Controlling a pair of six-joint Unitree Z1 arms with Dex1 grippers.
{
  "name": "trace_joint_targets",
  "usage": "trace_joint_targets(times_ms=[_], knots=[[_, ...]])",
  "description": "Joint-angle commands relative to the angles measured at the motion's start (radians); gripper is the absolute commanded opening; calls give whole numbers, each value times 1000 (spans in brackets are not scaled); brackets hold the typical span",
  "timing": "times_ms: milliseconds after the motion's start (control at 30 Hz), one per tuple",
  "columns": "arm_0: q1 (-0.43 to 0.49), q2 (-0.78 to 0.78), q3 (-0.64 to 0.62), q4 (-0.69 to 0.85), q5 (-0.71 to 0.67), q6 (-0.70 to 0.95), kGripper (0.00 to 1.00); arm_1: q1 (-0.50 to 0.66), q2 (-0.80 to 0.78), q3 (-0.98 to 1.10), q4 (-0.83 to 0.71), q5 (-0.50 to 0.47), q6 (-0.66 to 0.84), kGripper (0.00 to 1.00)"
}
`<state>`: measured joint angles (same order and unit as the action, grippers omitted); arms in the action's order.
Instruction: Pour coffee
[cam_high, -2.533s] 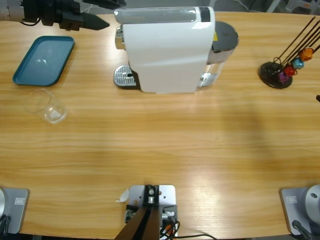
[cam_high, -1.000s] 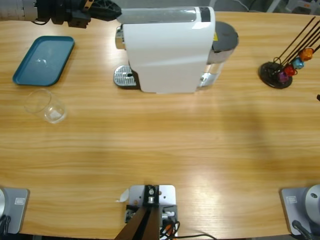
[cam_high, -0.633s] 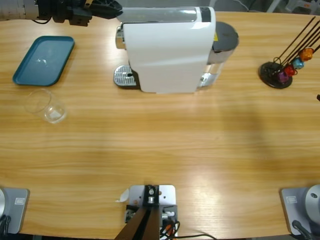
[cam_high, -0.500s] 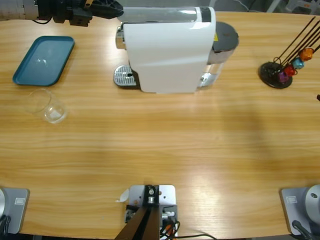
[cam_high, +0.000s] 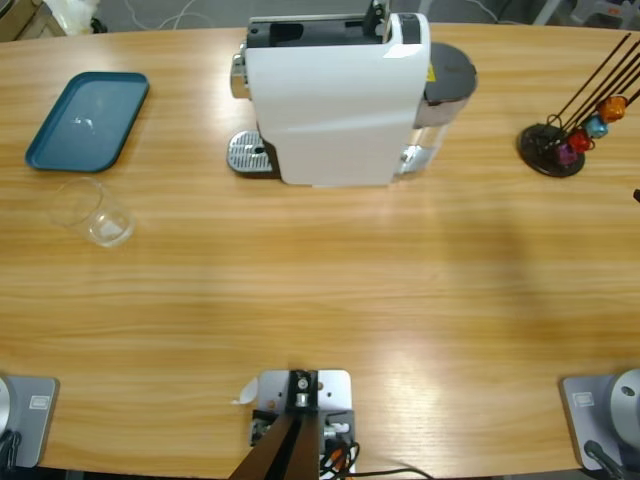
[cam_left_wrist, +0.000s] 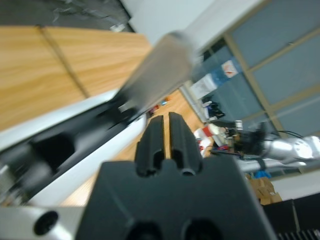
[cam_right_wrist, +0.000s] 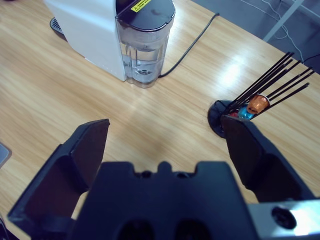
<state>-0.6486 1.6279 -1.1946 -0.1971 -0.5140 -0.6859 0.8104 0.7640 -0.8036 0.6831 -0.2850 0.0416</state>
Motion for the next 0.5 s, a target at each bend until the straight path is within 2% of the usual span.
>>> trace_joint_targets(times_ms=[33, 100, 167, 233, 300, 367, 433, 500], knots=[[-55, -89, 56, -36, 108, 232, 984, 9, -78, -32, 30, -81, 47, 1000], [-73, -176, 90, 121, 228, 300, 987, 8, -21, -54, 40, -149, 47, 1000], [-133, -238, 73, 375, 420, 400, 995, -19, 76, -73, 23, -222, 66, 1000], [-201, -263, 83, 542, 589, 494, 996, -130, 160, -67, -54, -227, 84, 997], [-251, -300, 151, 594, 676, 567, 992, -275, 238, -54, -116, -156, 89, 908], [-253, -355, 215, 593, 678, 576, 991, -384, 322, -12, -190, -107, 89, 885], [-253, -407, 268, 593, 678, 576, 995, -396, 344, 56, -299, -118, 104, 886], [-252, -454, 310, 594, 677, 575, 996, -395, 311, 128, -418, -176, 118, 950]])
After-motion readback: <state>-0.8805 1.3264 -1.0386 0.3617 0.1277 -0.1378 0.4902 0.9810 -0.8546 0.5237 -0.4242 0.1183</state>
